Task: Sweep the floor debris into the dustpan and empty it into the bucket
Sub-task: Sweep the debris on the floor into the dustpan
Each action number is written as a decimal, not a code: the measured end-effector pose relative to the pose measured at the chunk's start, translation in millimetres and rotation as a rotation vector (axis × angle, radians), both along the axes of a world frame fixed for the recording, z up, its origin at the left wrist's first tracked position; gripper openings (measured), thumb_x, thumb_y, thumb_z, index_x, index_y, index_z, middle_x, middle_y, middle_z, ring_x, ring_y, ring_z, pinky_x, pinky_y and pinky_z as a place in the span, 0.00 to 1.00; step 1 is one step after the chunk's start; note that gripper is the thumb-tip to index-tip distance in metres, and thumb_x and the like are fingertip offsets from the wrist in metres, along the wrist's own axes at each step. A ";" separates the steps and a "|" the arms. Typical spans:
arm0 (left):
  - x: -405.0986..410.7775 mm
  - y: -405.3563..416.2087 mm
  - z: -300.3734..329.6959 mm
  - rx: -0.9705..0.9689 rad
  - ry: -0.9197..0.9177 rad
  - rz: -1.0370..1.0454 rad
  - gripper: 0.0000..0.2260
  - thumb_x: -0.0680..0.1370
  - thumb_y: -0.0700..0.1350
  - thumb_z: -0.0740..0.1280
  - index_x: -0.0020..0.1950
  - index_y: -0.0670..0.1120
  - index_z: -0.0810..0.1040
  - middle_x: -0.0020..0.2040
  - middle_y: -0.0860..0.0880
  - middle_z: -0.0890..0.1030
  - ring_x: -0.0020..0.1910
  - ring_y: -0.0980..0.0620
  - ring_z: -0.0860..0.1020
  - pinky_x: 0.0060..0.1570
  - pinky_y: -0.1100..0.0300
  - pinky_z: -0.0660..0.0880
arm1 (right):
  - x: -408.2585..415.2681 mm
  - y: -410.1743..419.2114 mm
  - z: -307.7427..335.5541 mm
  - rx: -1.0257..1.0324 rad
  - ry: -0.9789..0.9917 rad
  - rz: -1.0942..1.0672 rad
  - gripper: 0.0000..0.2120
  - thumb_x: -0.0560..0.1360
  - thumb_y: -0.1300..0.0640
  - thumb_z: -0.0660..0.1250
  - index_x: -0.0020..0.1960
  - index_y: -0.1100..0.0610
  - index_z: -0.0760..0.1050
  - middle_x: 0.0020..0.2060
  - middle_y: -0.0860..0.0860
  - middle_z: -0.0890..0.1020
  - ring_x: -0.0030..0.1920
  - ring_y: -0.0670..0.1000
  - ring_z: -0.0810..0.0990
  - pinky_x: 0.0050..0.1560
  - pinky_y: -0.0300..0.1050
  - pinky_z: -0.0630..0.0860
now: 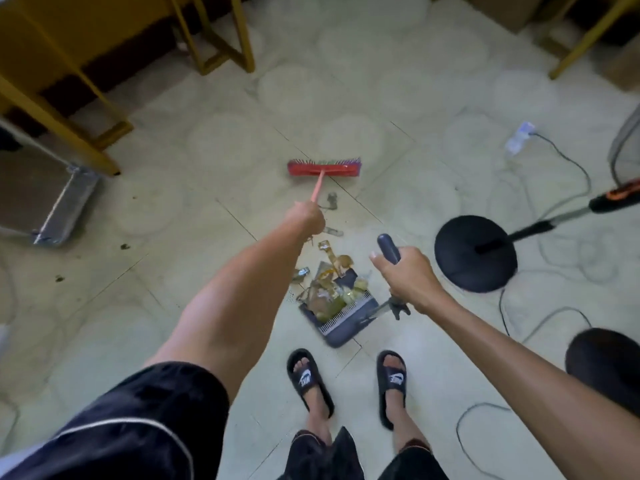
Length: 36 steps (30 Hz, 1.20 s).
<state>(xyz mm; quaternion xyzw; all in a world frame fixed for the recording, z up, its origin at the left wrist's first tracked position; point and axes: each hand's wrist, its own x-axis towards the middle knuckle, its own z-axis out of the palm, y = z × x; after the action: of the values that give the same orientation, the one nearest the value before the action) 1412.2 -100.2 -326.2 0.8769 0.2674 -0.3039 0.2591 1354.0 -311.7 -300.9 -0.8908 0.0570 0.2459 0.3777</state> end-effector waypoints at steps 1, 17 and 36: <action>0.0 1.7 -6.2 0.013 0.017 -0.036 0.15 0.82 0.39 0.58 0.68 0.38 0.70 0.41 0.47 0.72 0.27 0.57 0.68 0.10 0.70 0.63 | -2.8 1.9 -0.6 -0.013 0.002 0.002 0.18 0.75 0.47 0.66 0.30 0.54 0.70 0.23 0.49 0.74 0.21 0.50 0.72 0.21 0.38 0.67; -179.5 -4.8 -4.0 -0.188 0.622 0.032 0.12 0.73 0.35 0.57 0.56 0.38 0.67 0.33 0.45 0.76 0.21 0.51 0.72 0.25 0.60 0.72 | -29.2 49.6 8.3 0.135 -0.032 0.050 0.17 0.77 0.53 0.67 0.31 0.54 0.71 0.25 0.48 0.73 0.18 0.41 0.71 0.17 0.28 0.62; -214.6 -78.7 97.7 -0.247 0.515 0.226 0.15 0.72 0.34 0.57 0.58 0.41 0.67 0.31 0.43 0.78 0.13 0.53 0.71 0.17 0.64 0.72 | -37.0 27.9 56.7 0.248 -0.088 0.518 0.13 0.75 0.55 0.67 0.40 0.66 0.76 0.30 0.54 0.74 0.29 0.53 0.76 0.31 0.51 0.79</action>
<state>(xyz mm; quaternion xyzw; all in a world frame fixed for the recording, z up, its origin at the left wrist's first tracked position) 1197.6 -178.8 -228.5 0.6978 0.3813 -0.5154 0.3195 1317.0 -283.8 -244.2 -0.8324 -0.2194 0.3005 0.4106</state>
